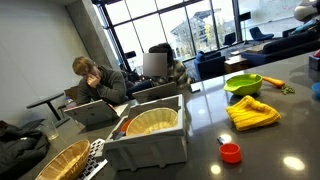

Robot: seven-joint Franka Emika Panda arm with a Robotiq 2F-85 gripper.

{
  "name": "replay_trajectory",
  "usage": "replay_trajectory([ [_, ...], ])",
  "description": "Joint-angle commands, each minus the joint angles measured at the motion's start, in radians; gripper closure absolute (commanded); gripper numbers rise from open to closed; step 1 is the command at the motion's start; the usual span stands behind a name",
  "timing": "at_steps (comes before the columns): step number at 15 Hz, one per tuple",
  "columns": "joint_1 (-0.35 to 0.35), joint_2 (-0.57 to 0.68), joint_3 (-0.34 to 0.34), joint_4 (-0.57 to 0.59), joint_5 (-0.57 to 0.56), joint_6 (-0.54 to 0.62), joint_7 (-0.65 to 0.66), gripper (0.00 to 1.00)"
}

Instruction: Press the orange button

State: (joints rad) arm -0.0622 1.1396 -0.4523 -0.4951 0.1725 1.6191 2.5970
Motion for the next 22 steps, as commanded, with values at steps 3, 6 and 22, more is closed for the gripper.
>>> replay_trajectory([
  [3, -0.001, -0.001, -0.008, 0.009, 0.016, -0.021, 0.004, 1.00],
  [6, -0.009, -0.037, 0.017, 0.025, 0.027, -0.024, 0.004, 1.00],
  [22, -0.032, -0.230, -0.048, 0.004, 0.286, -0.281, 0.000, 0.63],
])
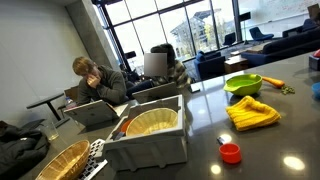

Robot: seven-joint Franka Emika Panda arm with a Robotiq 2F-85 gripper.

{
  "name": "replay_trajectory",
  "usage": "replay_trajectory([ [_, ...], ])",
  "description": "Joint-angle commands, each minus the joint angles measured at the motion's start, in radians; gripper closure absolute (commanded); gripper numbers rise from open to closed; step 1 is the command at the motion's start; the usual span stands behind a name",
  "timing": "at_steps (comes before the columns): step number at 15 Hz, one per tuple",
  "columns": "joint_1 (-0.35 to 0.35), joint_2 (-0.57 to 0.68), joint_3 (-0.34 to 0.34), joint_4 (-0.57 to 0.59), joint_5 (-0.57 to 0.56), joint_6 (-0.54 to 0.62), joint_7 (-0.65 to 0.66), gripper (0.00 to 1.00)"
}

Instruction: Press the orange button

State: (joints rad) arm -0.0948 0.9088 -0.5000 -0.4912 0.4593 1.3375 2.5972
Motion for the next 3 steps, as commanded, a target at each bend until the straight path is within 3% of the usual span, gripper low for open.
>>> replay_trajectory([
  [1, -0.003, -0.006, 0.000, -0.001, 0.003, -0.004, -0.001, 0.82],
  [3, -0.004, -0.006, 0.000, -0.002, 0.003, -0.004, -0.001, 0.68],
])
